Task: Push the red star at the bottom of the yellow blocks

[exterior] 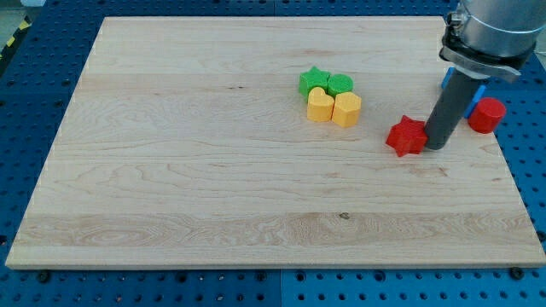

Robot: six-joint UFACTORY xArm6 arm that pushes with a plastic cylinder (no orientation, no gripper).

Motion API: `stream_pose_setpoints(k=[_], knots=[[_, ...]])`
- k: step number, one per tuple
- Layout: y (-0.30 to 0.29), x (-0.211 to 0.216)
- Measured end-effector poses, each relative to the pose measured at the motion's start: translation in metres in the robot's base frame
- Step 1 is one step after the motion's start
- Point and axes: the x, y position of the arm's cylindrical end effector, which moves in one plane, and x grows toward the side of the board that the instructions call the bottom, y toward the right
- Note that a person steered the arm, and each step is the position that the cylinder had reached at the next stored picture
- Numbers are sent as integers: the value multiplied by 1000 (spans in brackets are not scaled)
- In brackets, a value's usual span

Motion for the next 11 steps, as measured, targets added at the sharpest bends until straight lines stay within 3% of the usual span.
stream_pose_setpoints(k=[4, 7, 9, 11], knots=[[-6, 7], [-45, 17], [-7, 17], [5, -26]])
